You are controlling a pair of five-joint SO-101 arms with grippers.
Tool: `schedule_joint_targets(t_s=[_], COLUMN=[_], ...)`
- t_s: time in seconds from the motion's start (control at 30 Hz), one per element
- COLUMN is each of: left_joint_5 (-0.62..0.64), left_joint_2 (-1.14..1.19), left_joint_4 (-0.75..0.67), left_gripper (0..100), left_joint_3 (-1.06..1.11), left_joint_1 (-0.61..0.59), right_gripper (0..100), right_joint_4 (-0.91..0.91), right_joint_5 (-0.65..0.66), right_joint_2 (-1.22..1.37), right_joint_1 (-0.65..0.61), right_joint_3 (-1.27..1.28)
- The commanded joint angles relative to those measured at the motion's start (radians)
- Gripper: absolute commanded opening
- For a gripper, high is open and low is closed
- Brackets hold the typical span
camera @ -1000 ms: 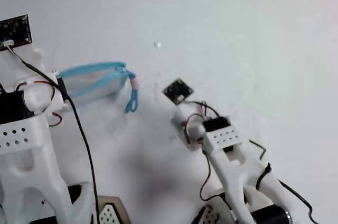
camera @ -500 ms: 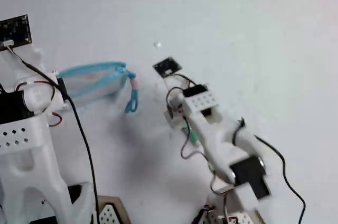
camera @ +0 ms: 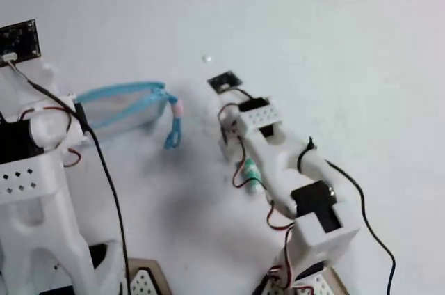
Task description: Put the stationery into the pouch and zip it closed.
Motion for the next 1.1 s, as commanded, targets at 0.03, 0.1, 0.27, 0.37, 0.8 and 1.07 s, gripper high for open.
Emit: schedule_joint_targets(t_s=[0.03,0.1,0.27,0.37,0.8,1.07], left_joint_5=[-0.003,-0.003,-0.003,-0.003,-0.003,0.000], left_joint_2=[-0.008,-0.008,-0.008,-0.008,-0.010,-0.010], left_joint_4=[-0.012,-0.012,-0.012,-0.012,-0.012,-0.012], left_gripper=[2,2,2,2,2,2], left_joint_3=[-0.014,-0.014,-0.014,-0.014,-0.014,-0.014], left_joint_1=[0.001,0.001,0.001,0.001,0.001,0.002], right_gripper=[1.9,1.9,1.8,1.8,1.7,1.7], right_joint_4=[0.134,0.177,0.237,0.222,-0.707,-0.816], right_joint_5=[-0.041,-0.060,-0.143,-0.221,-0.170,-0.170], right_joint_2=[-0.268,-0.409,-0.754,-0.924,-1.702,-1.480], right_joint_1=[-0.007,-0.013,-0.028,-0.030,-0.082,-0.265], right_joint_3=[-0.095,-0.117,-0.112,-0.035,0.858,0.563])
